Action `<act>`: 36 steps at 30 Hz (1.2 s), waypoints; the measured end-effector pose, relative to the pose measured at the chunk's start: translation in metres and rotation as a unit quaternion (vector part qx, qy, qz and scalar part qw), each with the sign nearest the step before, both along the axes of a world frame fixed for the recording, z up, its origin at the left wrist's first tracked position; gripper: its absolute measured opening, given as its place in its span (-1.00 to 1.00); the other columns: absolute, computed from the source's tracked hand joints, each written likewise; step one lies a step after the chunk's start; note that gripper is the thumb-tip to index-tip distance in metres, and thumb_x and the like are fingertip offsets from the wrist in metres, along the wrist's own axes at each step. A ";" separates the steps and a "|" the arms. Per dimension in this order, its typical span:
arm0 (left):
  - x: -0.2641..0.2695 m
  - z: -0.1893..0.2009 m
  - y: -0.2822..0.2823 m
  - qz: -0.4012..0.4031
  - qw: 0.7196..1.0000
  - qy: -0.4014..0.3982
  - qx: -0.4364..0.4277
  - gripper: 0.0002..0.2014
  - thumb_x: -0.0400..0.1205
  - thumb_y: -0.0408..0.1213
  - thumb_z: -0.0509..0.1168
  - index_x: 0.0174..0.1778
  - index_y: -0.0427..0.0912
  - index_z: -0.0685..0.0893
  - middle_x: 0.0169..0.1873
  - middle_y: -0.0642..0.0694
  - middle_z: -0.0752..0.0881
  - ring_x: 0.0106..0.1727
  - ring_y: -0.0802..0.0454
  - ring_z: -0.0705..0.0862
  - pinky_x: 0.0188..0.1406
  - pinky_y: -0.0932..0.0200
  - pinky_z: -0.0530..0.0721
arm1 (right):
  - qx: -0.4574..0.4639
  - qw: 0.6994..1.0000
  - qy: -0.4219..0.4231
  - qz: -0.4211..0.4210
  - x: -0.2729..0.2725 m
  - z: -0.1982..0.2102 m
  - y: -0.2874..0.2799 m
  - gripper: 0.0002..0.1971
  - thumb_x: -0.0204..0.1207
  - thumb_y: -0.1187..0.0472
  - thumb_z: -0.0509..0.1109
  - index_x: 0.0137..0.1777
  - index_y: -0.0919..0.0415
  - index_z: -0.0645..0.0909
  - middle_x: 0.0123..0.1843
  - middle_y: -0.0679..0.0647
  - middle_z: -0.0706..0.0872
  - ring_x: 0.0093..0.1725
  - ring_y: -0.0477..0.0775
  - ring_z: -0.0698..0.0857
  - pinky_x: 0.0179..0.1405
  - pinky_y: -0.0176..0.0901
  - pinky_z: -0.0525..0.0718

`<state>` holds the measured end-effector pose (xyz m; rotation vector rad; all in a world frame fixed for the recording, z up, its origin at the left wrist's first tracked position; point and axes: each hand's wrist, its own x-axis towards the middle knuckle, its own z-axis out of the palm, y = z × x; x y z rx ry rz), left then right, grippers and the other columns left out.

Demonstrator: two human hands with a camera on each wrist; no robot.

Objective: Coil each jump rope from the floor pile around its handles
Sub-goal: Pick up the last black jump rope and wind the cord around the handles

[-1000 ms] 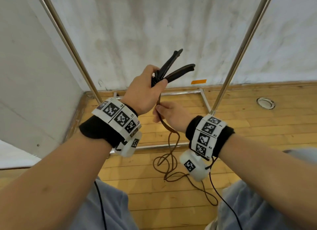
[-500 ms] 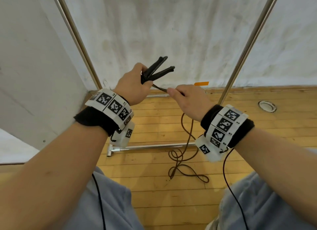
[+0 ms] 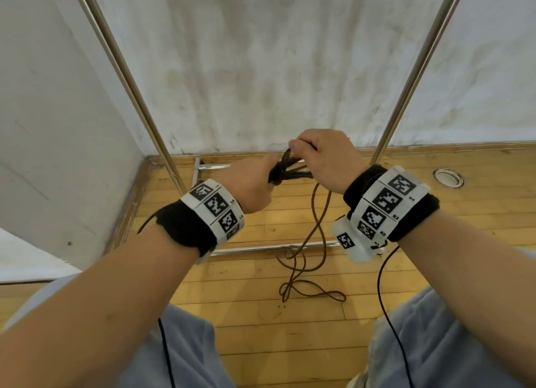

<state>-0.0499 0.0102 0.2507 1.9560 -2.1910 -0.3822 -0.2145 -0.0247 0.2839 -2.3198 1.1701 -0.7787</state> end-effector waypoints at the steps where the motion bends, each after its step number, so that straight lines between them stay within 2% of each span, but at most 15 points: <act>1: -0.004 -0.001 0.002 -0.017 1.000 0.002 -0.009 -0.66 0.59 -0.13 0.31 0.27 0.03 0.45 -0.12 0.07 0.65 -0.19 0.07 0.61 -0.31 0.18 0.52 | -0.011 1.000 0.001 -0.011 -0.002 -0.001 -0.004 -0.64 0.67 0.06 0.17 -0.20 0.27 0.63 -0.41 -0.04 0.53 -0.42 -0.13 0.47 -0.46 -0.51 0.37; 4: -0.013 -0.001 0.006 -0.036 0.998 0.001 -0.051 -0.63 0.51 0.14 0.37 0.14 0.07 0.52 -0.27 0.18 0.59 -0.27 0.13 0.58 -0.41 0.24 0.44 | -0.024 0.999 0.019 -0.034 -0.008 -0.005 -0.014 -0.62 0.66 -0.01 0.17 -0.18 0.26 0.65 -0.39 -0.03 0.56 -0.40 -0.11 0.49 -0.42 -0.37 0.37; 7: -0.014 0.002 0.008 -0.054 0.996 0.018 -0.067 -0.80 0.55 0.01 0.35 -0.02 0.05 0.54 -0.37 0.19 0.55 -0.35 0.20 0.55 -0.46 0.28 0.37 | 0.000 0.999 0.015 -0.046 -0.013 -0.007 -0.022 -0.58 0.63 -0.07 0.20 -0.19 0.26 0.67 -0.41 0.00 0.55 -0.38 -0.05 0.50 -0.38 -0.25 0.43; 11: -0.014 0.010 0.015 -0.089 0.989 0.082 -0.081 -0.92 0.55 -0.15 0.34 -0.17 -0.04 0.58 -0.42 0.09 0.61 -0.37 0.10 0.59 -0.42 0.18 0.47 | 0.083 0.996 -0.014 -0.043 -0.023 -0.004 -0.031 -0.61 0.57 -0.15 0.26 -0.28 0.11 0.68 -0.42 0.10 0.59 -0.35 0.02 0.57 -0.33 -0.20 0.46; 12: -0.014 0.013 0.017 -0.092 0.987 0.094 -0.086 -0.92 0.55 -0.16 0.35 -0.17 -0.08 0.61 -0.42 0.06 0.62 -0.37 0.09 0.59 -0.40 0.17 0.50 | 0.100 0.994 -0.018 -0.037 -0.025 -0.002 -0.032 -0.61 0.56 -0.17 0.27 -0.32 0.07 0.68 -0.43 0.08 0.61 -0.35 -0.01 0.58 -0.32 -0.16 0.47; 14: -0.015 0.017 0.020 -0.096 0.985 0.111 -0.093 -0.89 0.56 -0.16 0.35 -0.14 -0.12 0.65 -0.40 0.02 0.65 -0.34 0.05 0.61 -0.37 0.17 0.53 | 0.126 0.991 -0.023 -0.022 -0.030 0.000 -0.033 -0.61 0.54 -0.19 0.27 -0.39 0.01 0.64 -0.55 -0.07 0.47 -0.48 -0.10 0.47 -0.32 -0.16 0.41; 16: -0.016 0.020 0.023 -0.099 0.982 0.122 -0.102 -0.88 0.56 -0.14 0.34 -0.14 -0.12 0.65 -0.41 0.03 0.64 -0.34 0.07 0.60 -0.37 0.25 0.50 | 0.152 0.988 -0.030 -0.008 -0.033 0.001 -0.033 -0.59 0.55 -0.20 0.26 -0.42 0.01 0.59 -0.54 -0.05 0.38 -0.48 -0.07 0.40 -0.30 -0.17 0.41; 18: -0.017 0.021 0.026 -0.102 0.981 0.125 -0.112 -0.89 0.58 -0.14 0.33 -0.15 -0.10 0.63 -0.45 0.07 0.60 -0.38 0.14 0.57 -0.43 0.41 0.38 | 0.179 0.983 -0.045 0.005 -0.034 0.001 -0.029 -0.57 0.56 -0.18 0.24 -0.45 0.05 0.52 -0.51 -0.03 0.37 -0.48 -0.05 0.37 -0.30 -0.19 0.40; 21: -0.019 0.024 0.027 -0.087 0.980 0.130 -0.123 -0.88 0.62 -0.10 0.30 -0.13 -0.06 0.59 -0.44 0.11 0.58 -0.41 0.17 0.55 -0.47 0.46 0.39 | 0.223 0.971 -0.078 0.024 -0.030 -0.001 -0.024 -0.55 0.59 -0.15 0.21 -0.45 0.11 0.43 -0.52 -0.01 0.37 -0.51 -0.03 0.35 -0.28 -0.18 0.41; 23: -0.020 0.027 0.027 -0.066 0.976 0.157 -0.139 -0.90 0.63 -0.10 0.29 -0.14 0.02 0.52 -0.46 0.13 0.55 -0.46 0.18 0.52 -0.48 0.52 0.40 | 0.254 0.961 -0.112 0.009 -0.023 -0.002 -0.022 -0.58 0.62 -0.10 0.21 -0.39 0.14 0.46 -0.49 0.00 0.45 -0.50 -0.04 0.40 -0.26 -0.21 0.46; 24: -0.020 0.029 0.027 -0.056 0.973 0.168 -0.146 -0.91 0.63 -0.10 0.28 -0.14 0.03 0.51 -0.47 0.12 0.55 -0.48 0.18 0.52 -0.49 0.52 0.40 | 0.266 0.956 -0.127 0.001 -0.020 -0.004 -0.022 -0.62 0.63 -0.05 0.21 -0.33 0.17 0.49 -0.48 0.00 0.48 -0.52 -0.08 0.42 -0.32 -0.26 0.48; 27: -0.018 0.032 0.025 -0.028 0.965 0.201 -0.168 -0.90 0.64 -0.11 0.27 -0.11 -0.03 0.55 -0.48 0.09 0.56 -0.51 0.17 0.53 -0.55 0.46 0.41 | 0.245 0.958 -0.149 0.027 -0.015 -0.011 -0.020 -0.69 0.66 0.03 0.19 -0.22 0.20 0.55 -0.52 -0.04 0.46 -0.59 -0.13 0.36 -0.58 -0.33 0.37; 31: -0.015 0.036 0.022 0.018 0.950 0.235 -0.204 -0.86 0.67 -0.09 0.22 -0.11 -0.06 0.55 -0.46 0.07 0.60 -0.50 0.20 0.54 -0.56 0.45 0.42 | 0.230 0.949 -0.216 0.008 -0.004 -0.022 -0.016 -0.77 0.65 0.12 0.22 -0.22 0.04 0.61 -0.57 -0.13 0.48 -0.58 -0.12 0.36 -0.61 -0.32 0.33; 33: -0.013 0.036 0.019 0.043 0.944 0.245 -0.216 -0.81 0.68 -0.07 0.19 -0.18 -0.07 0.55 -0.46 0.05 0.62 -0.50 0.19 0.53 -0.54 0.41 0.42 | 0.181 0.961 -0.209 -0.007 0.005 -0.027 -0.009 -0.74 0.66 0.10 0.20 -0.22 0.07 0.63 -0.54 -0.12 0.47 -0.56 -0.13 0.36 -0.58 -0.32 0.34; 36: -0.008 0.037 0.012 0.083 0.942 0.241 -0.218 -0.74 0.70 -0.05 0.16 -0.17 -0.14 0.58 -0.43 0.00 0.66 -0.43 0.12 0.59 -0.46 0.26 0.47 | 0.068 0.986 -0.149 0.002 0.015 -0.032 0.005 -0.75 0.67 0.10 0.18 -0.21 0.09 0.59 -0.48 -0.13 0.49 -0.55 -0.22 0.42 -0.55 -0.47 0.35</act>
